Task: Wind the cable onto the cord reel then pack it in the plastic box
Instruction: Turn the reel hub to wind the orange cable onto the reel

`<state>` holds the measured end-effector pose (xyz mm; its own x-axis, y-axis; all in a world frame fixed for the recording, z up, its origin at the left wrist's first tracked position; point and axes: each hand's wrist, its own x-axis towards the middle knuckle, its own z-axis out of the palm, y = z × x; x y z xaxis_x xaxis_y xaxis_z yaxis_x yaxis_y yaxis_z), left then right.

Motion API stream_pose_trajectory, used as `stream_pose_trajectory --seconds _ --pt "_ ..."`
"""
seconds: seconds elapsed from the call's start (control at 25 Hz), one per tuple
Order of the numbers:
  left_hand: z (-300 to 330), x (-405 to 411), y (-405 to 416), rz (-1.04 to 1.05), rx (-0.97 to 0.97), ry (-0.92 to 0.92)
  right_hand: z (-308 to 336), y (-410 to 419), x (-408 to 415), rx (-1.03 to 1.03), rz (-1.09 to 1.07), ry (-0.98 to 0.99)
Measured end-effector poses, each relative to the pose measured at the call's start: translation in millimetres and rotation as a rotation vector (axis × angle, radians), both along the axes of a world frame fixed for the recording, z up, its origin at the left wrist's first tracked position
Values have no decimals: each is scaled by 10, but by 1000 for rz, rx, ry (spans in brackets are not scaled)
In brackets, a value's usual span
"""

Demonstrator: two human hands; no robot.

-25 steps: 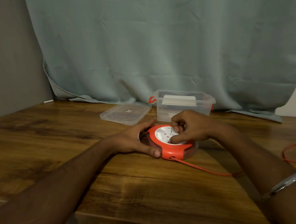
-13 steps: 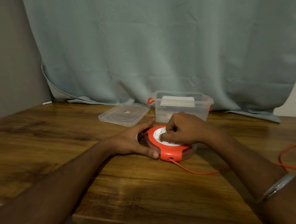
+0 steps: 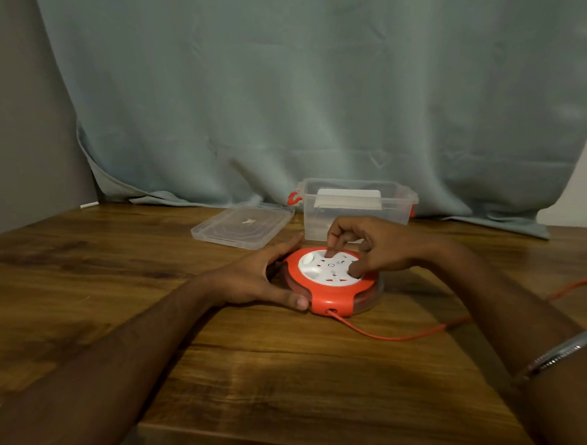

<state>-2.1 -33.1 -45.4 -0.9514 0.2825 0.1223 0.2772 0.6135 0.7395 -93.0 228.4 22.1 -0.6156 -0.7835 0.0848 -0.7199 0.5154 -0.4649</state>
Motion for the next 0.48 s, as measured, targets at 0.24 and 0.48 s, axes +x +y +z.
stream_pose_trajectory --seconds 0.24,0.48 --pt "-4 -5 3 1 -17 5 42 25 57 42 -27 38" --pt "-4 -19 -2 3 -5 -10 23 -75 169 53 4 142"
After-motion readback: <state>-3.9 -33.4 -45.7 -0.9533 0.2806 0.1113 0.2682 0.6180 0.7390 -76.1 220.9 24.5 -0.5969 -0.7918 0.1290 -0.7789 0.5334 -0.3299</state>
